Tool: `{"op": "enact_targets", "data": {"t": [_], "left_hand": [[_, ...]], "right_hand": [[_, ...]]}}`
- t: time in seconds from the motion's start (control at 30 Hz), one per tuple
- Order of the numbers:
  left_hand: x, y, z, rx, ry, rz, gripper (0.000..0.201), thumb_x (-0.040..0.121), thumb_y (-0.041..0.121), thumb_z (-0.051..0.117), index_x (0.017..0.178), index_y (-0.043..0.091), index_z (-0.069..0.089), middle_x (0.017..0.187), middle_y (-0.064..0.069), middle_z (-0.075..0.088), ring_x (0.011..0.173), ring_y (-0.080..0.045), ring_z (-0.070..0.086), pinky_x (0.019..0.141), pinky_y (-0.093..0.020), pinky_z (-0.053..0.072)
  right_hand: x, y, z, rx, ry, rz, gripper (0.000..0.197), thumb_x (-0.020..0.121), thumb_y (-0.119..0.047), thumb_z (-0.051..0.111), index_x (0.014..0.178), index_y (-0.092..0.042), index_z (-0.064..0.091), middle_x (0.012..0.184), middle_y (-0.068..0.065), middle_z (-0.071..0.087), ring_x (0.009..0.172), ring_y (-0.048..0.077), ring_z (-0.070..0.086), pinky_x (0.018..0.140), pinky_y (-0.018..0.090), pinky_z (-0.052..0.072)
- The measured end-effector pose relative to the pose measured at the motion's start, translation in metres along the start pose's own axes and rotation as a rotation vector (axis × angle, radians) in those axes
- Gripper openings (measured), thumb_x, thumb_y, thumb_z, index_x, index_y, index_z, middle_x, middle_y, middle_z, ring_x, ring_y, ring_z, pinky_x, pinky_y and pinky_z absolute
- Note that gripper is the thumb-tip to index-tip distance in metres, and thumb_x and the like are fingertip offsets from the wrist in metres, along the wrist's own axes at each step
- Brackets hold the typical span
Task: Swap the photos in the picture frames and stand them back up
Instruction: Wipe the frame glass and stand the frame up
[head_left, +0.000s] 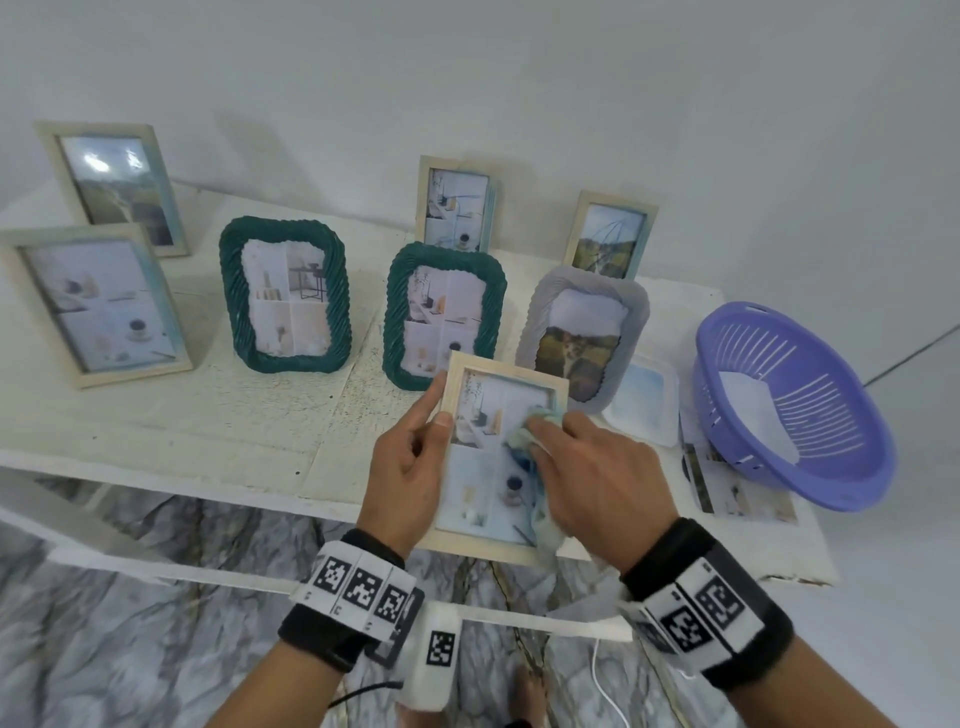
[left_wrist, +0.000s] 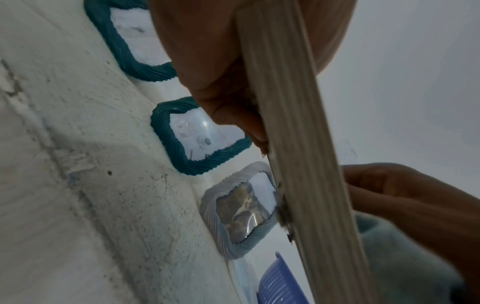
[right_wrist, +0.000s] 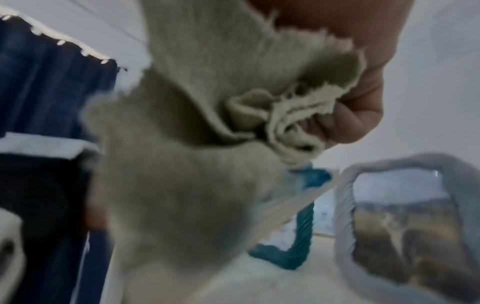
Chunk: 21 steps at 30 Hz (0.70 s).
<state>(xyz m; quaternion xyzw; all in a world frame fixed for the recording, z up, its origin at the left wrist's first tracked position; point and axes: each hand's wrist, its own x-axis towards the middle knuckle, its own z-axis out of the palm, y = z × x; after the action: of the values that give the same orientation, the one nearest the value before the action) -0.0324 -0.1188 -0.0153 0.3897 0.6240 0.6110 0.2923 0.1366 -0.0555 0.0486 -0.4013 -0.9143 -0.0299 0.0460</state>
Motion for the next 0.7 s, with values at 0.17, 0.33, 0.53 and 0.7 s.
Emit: {"op": "enact_targets", "data": {"t": [0.17, 0.33, 0.53, 0.7], "left_hand": [[0.001, -0.001, 0.000, -0.016, 0.024, -0.025, 0.041, 0.103, 0.019, 0.045, 0.141, 0.032, 0.047, 0.059, 0.001, 0.020, 0.049, -0.008, 0.019, 0.045, -0.021, 0.020], [0.003, 0.002, -0.001, -0.024, 0.081, -0.011, 0.041, 0.103, 0.017, 0.045, 0.140, 0.033, 0.045, 0.052, 0.015, 0.021, 0.047, -0.004, 0.018, 0.044, -0.014, 0.020], [0.002, 0.009, 0.007, -0.033, 0.035, 0.039, 0.041, 0.102, 0.015, 0.046, 0.142, 0.028, 0.046, 0.059, 0.007, 0.041, 0.049, -0.003, 0.022, 0.046, -0.013, 0.023], [0.004, 0.006, 0.001, -0.021, 0.084, 0.026, 0.042, 0.103, 0.016, 0.045, 0.143, 0.026, 0.046, 0.059, 0.000, 0.031, 0.049, -0.004, 0.020, 0.046, -0.015, 0.022]], "right_hand": [[-0.022, -0.020, 0.006, 0.284, -0.116, -0.073, 0.045, 0.095, -0.041, 0.024, 0.125, -0.024, 0.054, 0.098, -0.004, 0.062, 0.064, 0.019, 0.059, 0.052, 0.034, 0.050], [-0.025, -0.020, 0.010, 0.112, 0.009, 0.026, 0.026, 0.091, -0.032, 0.046, 0.107, -0.023, 0.064, 0.076, -0.005, 0.058, 0.042, 0.018, 0.050, 0.035, 0.027, 0.037], [-0.007, -0.024, 0.002, 0.244, -0.019, 0.161, 0.035, 0.101, -0.036, 0.035, 0.127, -0.022, 0.052, 0.108, 0.000, 0.060, 0.083, 0.027, 0.063, 0.060, 0.034, 0.043], [-0.033, -0.036, 0.007, 0.197, -0.046, 0.128, 0.036, 0.094, -0.039, 0.033, 0.114, -0.027, 0.061, 0.087, -0.006, 0.065, 0.060, 0.017, 0.062, 0.047, 0.029, 0.040]]}}
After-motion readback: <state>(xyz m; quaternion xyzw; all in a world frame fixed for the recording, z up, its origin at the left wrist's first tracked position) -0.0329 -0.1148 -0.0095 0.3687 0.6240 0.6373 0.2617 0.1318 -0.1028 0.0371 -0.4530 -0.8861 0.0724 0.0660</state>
